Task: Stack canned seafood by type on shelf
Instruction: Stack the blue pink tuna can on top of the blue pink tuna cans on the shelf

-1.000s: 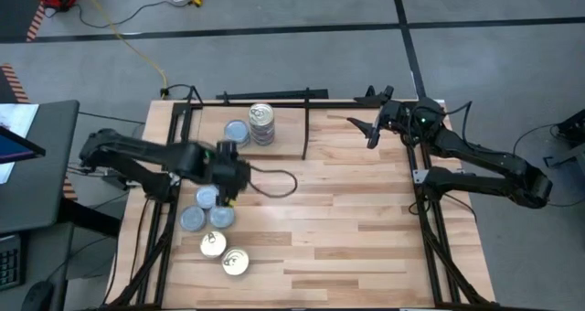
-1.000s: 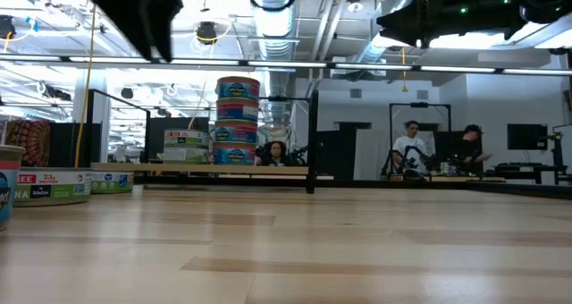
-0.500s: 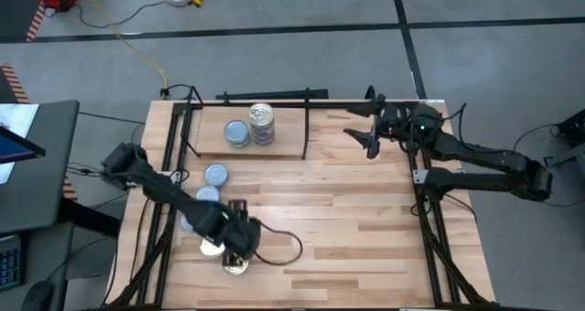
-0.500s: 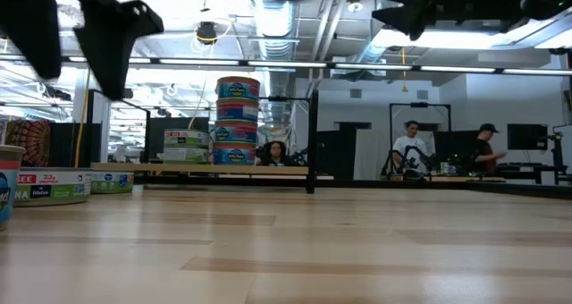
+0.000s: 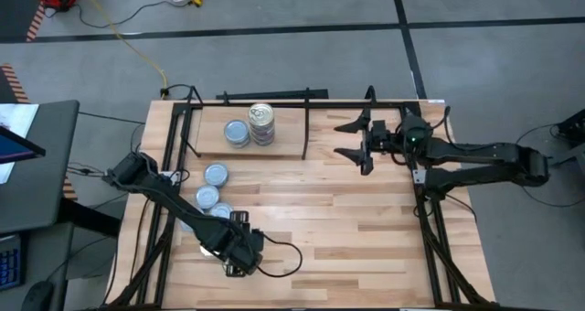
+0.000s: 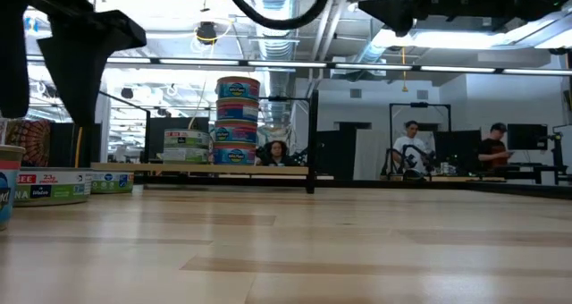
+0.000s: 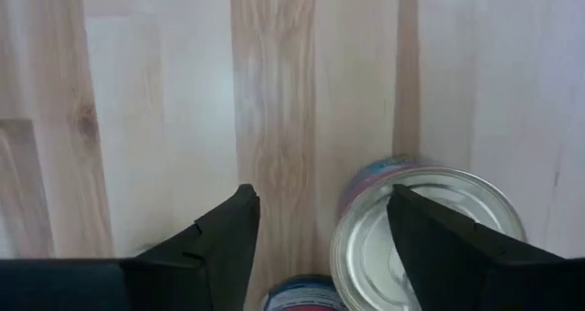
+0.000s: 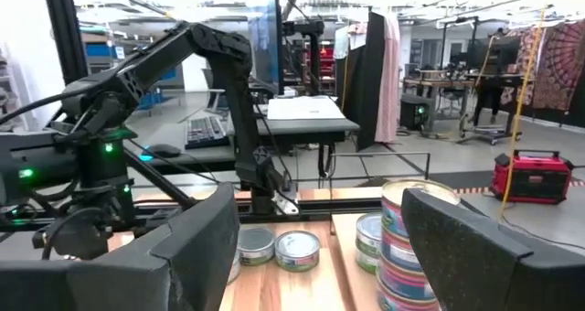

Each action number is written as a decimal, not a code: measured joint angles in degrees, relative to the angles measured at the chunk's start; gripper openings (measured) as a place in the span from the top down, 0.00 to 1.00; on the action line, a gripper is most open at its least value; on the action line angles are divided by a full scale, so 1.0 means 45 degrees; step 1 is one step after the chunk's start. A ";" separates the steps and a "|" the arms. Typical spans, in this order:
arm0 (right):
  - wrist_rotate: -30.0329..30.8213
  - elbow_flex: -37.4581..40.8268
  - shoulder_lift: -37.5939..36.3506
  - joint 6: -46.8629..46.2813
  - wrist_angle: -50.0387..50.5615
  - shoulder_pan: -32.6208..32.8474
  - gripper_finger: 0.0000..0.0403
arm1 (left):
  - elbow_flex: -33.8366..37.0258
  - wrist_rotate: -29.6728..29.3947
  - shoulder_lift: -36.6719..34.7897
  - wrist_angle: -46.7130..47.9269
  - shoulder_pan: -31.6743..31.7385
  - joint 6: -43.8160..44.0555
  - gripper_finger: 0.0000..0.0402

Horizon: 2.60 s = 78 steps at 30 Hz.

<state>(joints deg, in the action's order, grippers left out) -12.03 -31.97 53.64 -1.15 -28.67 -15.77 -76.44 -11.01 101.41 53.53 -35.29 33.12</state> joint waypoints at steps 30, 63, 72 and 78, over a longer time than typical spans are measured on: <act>0.0047 0.0000 0.0249 -0.0090 -0.0352 0.0500 0.18 | 0.0152 -0.2292 0.0656 0.1883 -0.0150 0.0182 0.50; 0.0130 0.0015 0.0249 -0.0218 0.0373 0.0485 0.18 | -0.0118 -0.7590 0.0641 -0.0990 0.0317 -0.2267 0.50; 0.0130 0.0015 0.0249 -0.0217 0.0311 0.0485 0.18 | 0.0191 -0.3047 0.0631 -0.2428 -0.0197 -0.4026 0.52; 0.0130 0.0015 0.0249 -0.0218 0.0306 0.0485 0.18 | 0.1267 -0.3509 0.0631 -0.3950 -0.0567 -0.6747 0.58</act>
<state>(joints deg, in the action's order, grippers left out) -11.44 -31.90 54.76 -2.13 -27.29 -13.58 -70.75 -26.81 104.25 35.76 -37.84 2.75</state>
